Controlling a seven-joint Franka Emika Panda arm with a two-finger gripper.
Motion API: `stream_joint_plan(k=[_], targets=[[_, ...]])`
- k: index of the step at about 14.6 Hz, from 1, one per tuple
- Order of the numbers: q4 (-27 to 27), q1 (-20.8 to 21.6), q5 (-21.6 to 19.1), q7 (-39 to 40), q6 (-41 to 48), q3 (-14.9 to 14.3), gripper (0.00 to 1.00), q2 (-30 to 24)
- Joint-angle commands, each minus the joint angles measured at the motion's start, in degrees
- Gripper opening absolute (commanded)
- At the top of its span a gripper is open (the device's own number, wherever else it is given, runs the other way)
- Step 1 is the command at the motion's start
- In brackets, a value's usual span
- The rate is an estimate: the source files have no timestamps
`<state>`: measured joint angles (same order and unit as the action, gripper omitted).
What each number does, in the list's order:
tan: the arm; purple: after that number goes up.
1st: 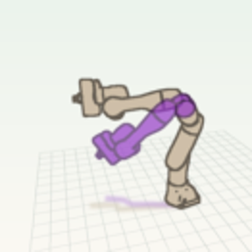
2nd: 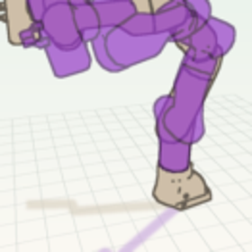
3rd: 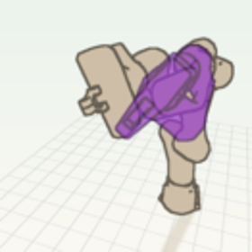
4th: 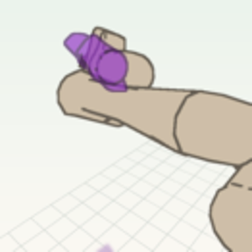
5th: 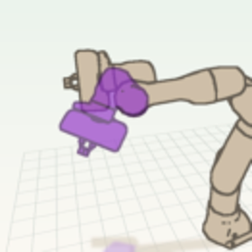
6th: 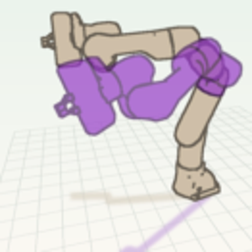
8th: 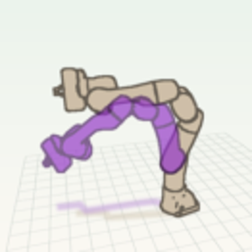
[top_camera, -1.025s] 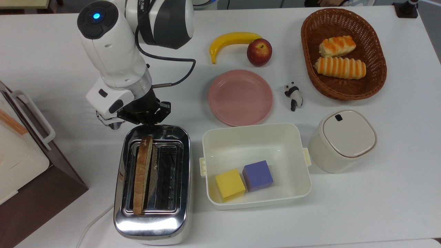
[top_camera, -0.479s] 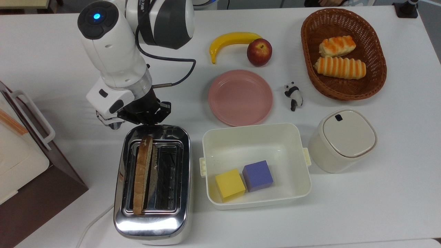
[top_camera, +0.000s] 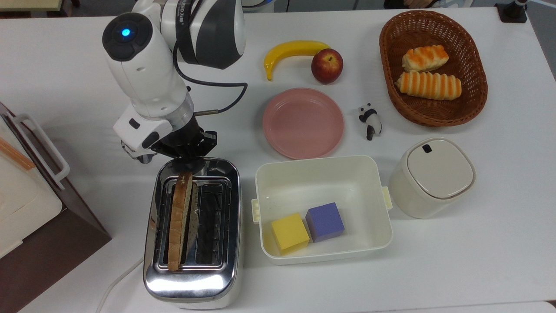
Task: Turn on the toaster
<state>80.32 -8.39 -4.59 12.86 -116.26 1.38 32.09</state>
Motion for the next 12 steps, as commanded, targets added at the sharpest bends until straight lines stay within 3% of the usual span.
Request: stream_joint_plan(k=[1,12], targets=[[2.5,0.6,0.6,0.3,-1.9,-0.5,0.00,1.2],[2.4,0.8,1.3,0.0,-3.8,-0.5,0.00,2.7]])
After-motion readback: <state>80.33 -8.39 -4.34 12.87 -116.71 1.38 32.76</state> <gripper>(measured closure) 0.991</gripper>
